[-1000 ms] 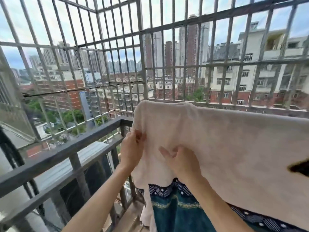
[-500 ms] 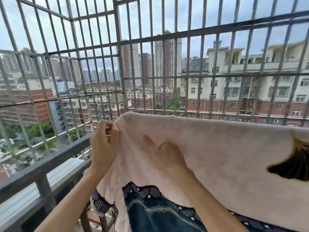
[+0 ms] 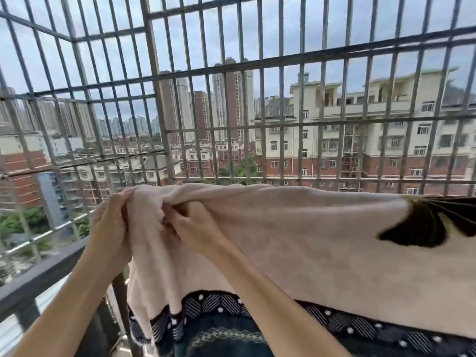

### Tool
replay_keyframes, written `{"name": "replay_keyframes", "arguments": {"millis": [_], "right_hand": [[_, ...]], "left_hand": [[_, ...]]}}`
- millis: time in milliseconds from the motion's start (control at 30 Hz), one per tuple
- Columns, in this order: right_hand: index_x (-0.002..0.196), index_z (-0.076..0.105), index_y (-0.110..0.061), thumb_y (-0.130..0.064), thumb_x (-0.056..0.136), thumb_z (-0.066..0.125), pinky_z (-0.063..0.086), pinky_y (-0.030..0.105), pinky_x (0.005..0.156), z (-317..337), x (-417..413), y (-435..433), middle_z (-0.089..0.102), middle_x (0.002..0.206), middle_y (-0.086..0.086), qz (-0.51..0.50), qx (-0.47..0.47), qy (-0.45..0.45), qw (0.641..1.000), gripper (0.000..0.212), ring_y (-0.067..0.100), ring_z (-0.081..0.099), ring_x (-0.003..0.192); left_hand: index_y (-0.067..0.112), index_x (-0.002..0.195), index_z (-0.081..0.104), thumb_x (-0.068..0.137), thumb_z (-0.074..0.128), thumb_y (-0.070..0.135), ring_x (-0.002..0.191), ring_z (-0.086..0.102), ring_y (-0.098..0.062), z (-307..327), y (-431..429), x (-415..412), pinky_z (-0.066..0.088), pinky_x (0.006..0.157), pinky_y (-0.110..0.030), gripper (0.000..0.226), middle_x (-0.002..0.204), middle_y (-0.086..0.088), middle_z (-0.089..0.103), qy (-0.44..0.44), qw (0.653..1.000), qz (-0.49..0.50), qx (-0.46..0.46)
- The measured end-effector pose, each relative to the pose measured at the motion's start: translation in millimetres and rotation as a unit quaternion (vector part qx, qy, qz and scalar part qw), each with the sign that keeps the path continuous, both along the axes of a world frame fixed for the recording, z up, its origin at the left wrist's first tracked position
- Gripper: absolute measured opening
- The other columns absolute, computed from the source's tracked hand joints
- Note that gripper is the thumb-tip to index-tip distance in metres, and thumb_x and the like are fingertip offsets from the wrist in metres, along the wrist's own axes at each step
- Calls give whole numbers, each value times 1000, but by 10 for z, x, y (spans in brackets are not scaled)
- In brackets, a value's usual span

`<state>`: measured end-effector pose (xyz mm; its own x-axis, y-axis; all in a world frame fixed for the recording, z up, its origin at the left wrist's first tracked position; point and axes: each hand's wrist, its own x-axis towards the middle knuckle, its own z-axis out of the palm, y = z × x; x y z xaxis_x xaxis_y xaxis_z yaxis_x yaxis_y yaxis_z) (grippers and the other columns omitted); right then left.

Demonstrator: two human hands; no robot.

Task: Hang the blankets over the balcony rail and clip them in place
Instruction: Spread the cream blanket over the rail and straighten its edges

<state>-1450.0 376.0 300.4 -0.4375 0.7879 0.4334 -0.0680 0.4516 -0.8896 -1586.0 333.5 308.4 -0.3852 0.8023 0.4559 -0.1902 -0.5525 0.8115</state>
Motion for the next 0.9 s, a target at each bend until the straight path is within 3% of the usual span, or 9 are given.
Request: {"name": "replay_keyframes", "arguments": {"millis": [100, 200, 333, 400, 433, 500, 600, 733, 900], "right_hand": [[77, 69, -4, -22, 95, 57, 37, 27, 48, 222, -53, -28, 58, 59, 0, -25, 16, 23, 999, 28, 9, 50, 50], [73, 69, 3, -21, 91, 60, 36, 33, 51, 475, -112, -93, 57, 58, 7, -57, 36, 52, 996, 32, 17, 51, 54], [63, 63, -6, -14, 88, 62, 35, 27, 48, 711, -235, -317, 55, 54, 1, -35, 79, 104, 991, 26, 9, 49, 53], [62, 60, -2, -12, 86, 61, 33, 26, 47, 715, -267, -419, 51, 53, 2, -16, 102, 115, 988, 26, 11, 46, 51], [63, 59, 2, -11, 85, 61, 33, 28, 47, 681, -264, -449, 51, 53, 3, -5, 103, 116, 988, 26, 13, 46, 51], [58, 59, -4, -9, 82, 61, 33, 29, 47, 513, -224, -484, 50, 50, 0, 12, 92, 106, 990, 25, 12, 45, 50], [47, 52, -20, -9, 79, 62, 30, 19, 42, -9, -169, -464, 47, 43, -11, 3, 42, 43, 998, 35, 2, 40, 41], [46, 52, -13, -12, 81, 62, 32, 22, 44, -717, -34, -234, 47, 40, -7, -80, -50, -34, 995, 36, 4, 41, 39], [53, 56, -14, -19, 86, 60, 37, 20, 48, -851, 148, -52, 51, 42, -6, -123, -17, -97, 988, 34, 3, 45, 40]], "left_hand": [[14, 84, 68, 90, 55, 26, 75, 61, -20, 209, -53, -65, 54, 63, -28, 19, 78, -6, 63, 3, 1000, 11, 6], [3, 99, 64, 85, 57, 30, 85, 61, -25, 399, -158, -174, 55, 72, -32, 31, 89, -12, 61, -28, 999, 12, 14], [15, 70, 65, 71, 61, 29, 65, 64, -12, 635, -439, -151, 54, 59, -18, 15, 65, 1, 64, -27, 997, -34, 65], [21, 53, 63, 86, 46, 25, 54, 58, -8, 663, -552, -153, 49, 51, -16, 38, 53, 7, 58, -25, 997, -21, 71], [22, 52, 58, 91, 39, 24, 51, 53, -8, 644, -582, -175, 45, 47, -16, 44, 51, 8, 53, -25, 997, -11, 68], [20, 59, 50, 88, 41, 24, 53, 43, -10, 505, -586, -270, 39, 46, -20, 31, 55, 7, 46, -24, 999, 25, 37], [15, 64, 51, 85, 46, 12, 54, 40, -8, -22, -448, -423, 36, 48, -23, 22, 58, 5, 44, 65, 985, 156, -29], [10, 71, 56, 91, 53, 17, 57, 42, -8, -890, -242, -334, 33, 52, -25, 21, 63, 0, 48, 237, 933, 233, -138], [16, 82, 54, 101, 49, 26, 52, 46, -2, -1161, -168, 36, 37, 49, -15, 22, 64, 3, 51, 273, 918, 264, -118]]}}
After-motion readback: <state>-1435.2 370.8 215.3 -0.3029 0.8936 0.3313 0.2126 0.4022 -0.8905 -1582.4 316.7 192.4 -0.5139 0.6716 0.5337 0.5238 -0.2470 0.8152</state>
